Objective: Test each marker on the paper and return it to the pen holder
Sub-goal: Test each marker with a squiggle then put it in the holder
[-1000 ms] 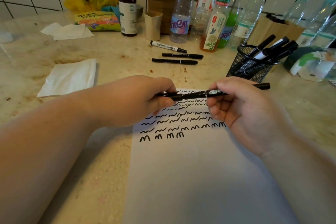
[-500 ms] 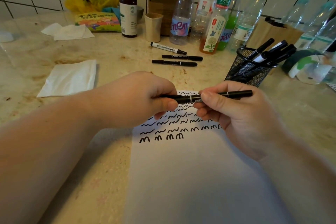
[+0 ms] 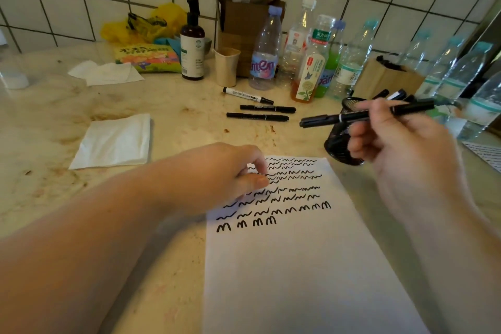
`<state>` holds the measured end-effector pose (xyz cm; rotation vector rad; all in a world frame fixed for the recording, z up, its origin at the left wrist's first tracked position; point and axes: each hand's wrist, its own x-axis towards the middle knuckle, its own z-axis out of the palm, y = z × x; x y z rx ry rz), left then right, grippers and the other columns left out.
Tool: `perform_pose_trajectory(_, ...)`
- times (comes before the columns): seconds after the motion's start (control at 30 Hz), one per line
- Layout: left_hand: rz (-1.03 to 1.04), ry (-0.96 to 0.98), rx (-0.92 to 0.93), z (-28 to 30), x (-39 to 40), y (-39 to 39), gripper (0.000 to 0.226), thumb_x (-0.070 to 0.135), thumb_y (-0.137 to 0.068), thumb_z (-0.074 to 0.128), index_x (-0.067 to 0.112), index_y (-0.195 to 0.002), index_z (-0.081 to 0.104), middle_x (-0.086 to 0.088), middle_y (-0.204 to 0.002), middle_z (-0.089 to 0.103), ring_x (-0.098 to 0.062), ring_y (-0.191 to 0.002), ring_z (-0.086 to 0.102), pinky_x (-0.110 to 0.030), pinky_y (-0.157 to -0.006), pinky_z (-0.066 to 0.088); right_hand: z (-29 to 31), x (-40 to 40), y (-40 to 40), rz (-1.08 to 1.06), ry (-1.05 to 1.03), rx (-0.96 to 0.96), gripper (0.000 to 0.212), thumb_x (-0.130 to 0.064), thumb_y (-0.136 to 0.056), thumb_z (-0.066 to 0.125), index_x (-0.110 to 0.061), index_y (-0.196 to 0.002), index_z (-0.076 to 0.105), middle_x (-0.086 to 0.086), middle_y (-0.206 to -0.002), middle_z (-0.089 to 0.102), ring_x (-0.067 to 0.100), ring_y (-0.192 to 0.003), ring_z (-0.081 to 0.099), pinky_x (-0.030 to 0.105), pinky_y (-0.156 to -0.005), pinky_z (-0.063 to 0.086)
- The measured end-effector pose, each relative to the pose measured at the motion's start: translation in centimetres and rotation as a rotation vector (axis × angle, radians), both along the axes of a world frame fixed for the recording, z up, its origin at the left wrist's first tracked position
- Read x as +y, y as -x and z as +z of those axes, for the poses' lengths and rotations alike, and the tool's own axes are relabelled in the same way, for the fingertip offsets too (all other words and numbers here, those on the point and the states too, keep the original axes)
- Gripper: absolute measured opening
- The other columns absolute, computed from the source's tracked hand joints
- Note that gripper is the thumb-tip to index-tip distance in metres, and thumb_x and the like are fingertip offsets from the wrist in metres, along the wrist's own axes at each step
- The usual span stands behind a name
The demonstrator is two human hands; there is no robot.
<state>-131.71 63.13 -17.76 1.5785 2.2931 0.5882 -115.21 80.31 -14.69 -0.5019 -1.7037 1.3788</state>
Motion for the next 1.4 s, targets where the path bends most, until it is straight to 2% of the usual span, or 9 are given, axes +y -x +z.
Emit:
perform_pose_trajectory(0.13,-0.005,0.002,-0.002,-0.1,0.0,0.0,0.022,0.055,-0.094,0.044,0.045,-0.109,0.055,0.008,-0.081,0.071,-0.008,-0.066,0.065,-0.028,-0.064,0.054,3.0,2.4,-1.5,-0.138,-0.132,0.072,0.019,-0.033,-0.098,0.052,-0.025,-0.094,0.069,-0.004,-0.07,0.071,0.014,-0.059,0.065,0.026,-0.056,0.053)
perform_pose_trajectory(0.3,0.004,0.01,-0.012,0.0,0.0,0.1,0.022,0.055,-0.095,0.043,0.045,-0.11,0.056,0.01,-0.081,0.071,-0.004,-0.066,0.063,-0.023,-0.062,0.049,4.4,4.3,-0.7,-0.382,-0.321,-0.105,0.015,-0.043,-0.088,0.051,-0.038,-0.081,0.063,-0.005,-0.069,0.071,0.015,-0.056,0.065,0.028,-0.054,0.049)
perform_pose_trajectory(0.47,0.01,0.021,-0.032,0.1,0.0,0.0,0.021,0.055,-0.095,0.044,0.045,-0.109,0.056,0.009,-0.081,0.072,-0.01,-0.073,0.067,-0.031,-0.07,0.056,4.5,5.1,0.3,-0.461,-0.45,-0.323,0.022,-0.042,-0.09,0.059,-0.024,-0.096,0.07,-0.005,-0.077,0.072,0.007,-0.059,0.066,0.027,-0.06,0.05)
perform_pose_trajectory(0.57,0.015,0.029,-0.038,0.1,0.0,-0.1,0.02,0.056,-0.095,0.043,0.046,-0.107,0.055,0.007,-0.081,0.072,-0.013,-0.073,0.067,-0.035,-0.071,0.056,4.5,5.0,0.8,-0.466,-0.488,-0.397,0.024,-0.046,-0.087,0.066,-0.023,-0.091,0.071,-0.006,-0.077,0.07,0.021,-0.074,0.069,0.034,-0.069,0.054)
perform_pose_trajectory(0.83,0.03,0.018,-0.03,0.0,0.1,0.0,0.02,0.054,-0.096,0.042,0.045,-0.107,0.056,0.012,-0.077,0.07,-0.007,-0.067,0.064,-0.028,-0.066,0.053,4.9,5.8,1.6,-0.55,-0.487,-0.33,0.028,-0.046,-0.091,0.063,-0.024,-0.104,0.072,-0.003,-0.091,0.072,0.021,-0.087,0.068,0.034,-0.077,0.053)
perform_pose_trajectory(1.03,0.046,0.012,-0.022,-0.1,0.2,0.0,0.018,0.051,-0.097,0.043,0.045,-0.107,0.056,0.015,-0.075,0.069,-0.003,-0.064,0.062,-0.023,-0.059,0.047,4.2,7.2,2.4,-0.5,-0.516,-0.585,0.034,-0.051,-0.087,0.067,-0.021,-0.103,0.072,-0.002,-0.091,0.067,0.026,-0.086,0.062,0.033,-0.07,0.044)
perform_pose_trajectory(1.13,0.046,0.008,-0.02,-0.1,0.2,0.0,0.017,0.051,-0.097,0.043,0.045,-0.107,0.056,0.016,-0.075,0.068,-0.002,-0.066,0.062,-0.022,-0.06,0.046,4.2,7.5,2.6,-0.534,-0.548,-0.475,0.036,-0.049,-0.087,0.067,-0.027,-0.115,0.066,-0.006,-0.097,0.059,0.018,-0.088,0.057,0.03,-0.075,0.042)
perform_pose_trajectory(1.27,0.046,0.016,-0.033,-0.1,0.3,0.0,0.016,0.05,-0.097,0.044,0.045,-0.107,0.056,0.014,-0.077,0.069,-0.004,-0.068,0.064,-0.024,-0.063,0.05,3.4,5.2,3.9,-0.467,-0.832,-0.237,0.016,-0.025,-0.09,0.068,-0.018,-0.104,0.068,0.0,-0.097,0.057,0.015,-0.084,0.054,0.011,-0.071,0.039)
perform_pose_trajectory(1.4,0.055,0.025,-0.031,0.1,0.4,-0.1,0.017,0.049,-0.097,0.046,0.044,-0.11,0.055,0.016,-0.08,0.067,0.0,-0.072,0.061,-0.021,-0.062,0.045,1.3,3.0,7.6,-0.165,-0.962,-0.396,0.012,-0.014,-0.093,0.066,-0.012,-0.102,0.072,-0.002,-0.098,0.063,0.01,-0.089,0.055,0.008,-0.081,0.041)
